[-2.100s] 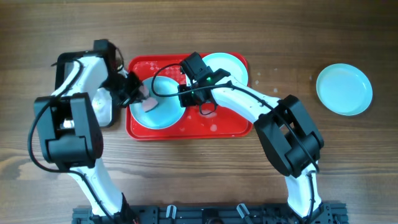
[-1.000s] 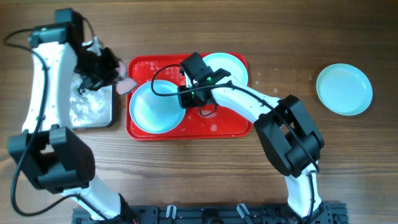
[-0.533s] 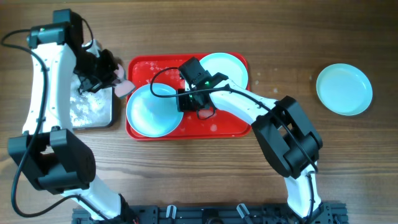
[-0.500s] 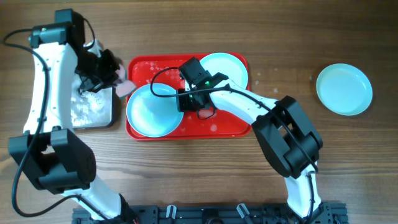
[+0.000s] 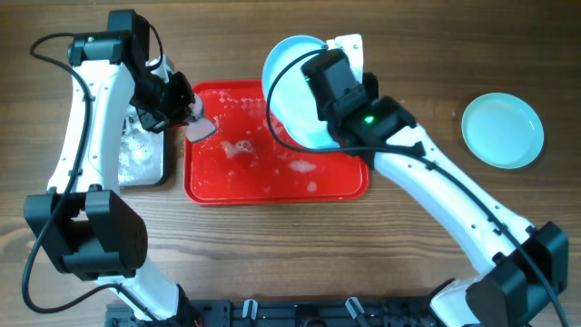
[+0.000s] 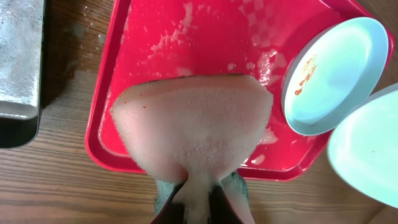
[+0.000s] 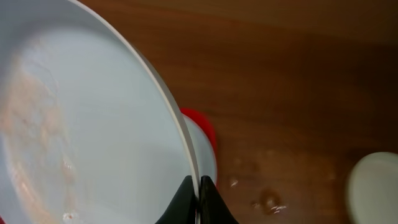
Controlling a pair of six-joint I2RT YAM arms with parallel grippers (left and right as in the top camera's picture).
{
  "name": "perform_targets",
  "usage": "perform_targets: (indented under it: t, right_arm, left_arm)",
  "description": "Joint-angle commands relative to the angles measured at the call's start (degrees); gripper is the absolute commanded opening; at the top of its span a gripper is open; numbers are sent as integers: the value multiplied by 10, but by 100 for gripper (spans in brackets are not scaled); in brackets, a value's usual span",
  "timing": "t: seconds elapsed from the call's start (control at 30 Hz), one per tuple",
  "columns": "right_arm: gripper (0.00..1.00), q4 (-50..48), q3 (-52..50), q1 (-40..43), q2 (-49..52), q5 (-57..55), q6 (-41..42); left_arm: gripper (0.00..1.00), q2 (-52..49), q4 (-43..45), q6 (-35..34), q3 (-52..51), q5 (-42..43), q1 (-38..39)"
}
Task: Clean dirty plates on tray and stack at the side
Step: 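Lift the cleaned plate with the right gripper and tilt it over the tray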
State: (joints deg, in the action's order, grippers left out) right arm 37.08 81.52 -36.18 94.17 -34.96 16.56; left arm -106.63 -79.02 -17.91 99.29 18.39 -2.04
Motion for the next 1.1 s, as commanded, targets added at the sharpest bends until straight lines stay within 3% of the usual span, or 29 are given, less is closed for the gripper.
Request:
perform_targets:
  t: [0.0,0.17,0.4,1.07]
  right_arm:
    - [4,-21,3,-48,2,-153,-55]
    - [4,-32,3,-130,33,-259,-92]
    - [4,-34,3,-178,106,-395,-110]
    - [4,-35,3,-212,111,-381,-102]
  left_arm:
    - [4,-19,4,-5,-1,-3,1]
    - [4,-48,27,-8,-20,-3,10]
    - [4,-52,56,-21,-54,-20,12]
    - [4,-52,57,-21,-54,-20,15]
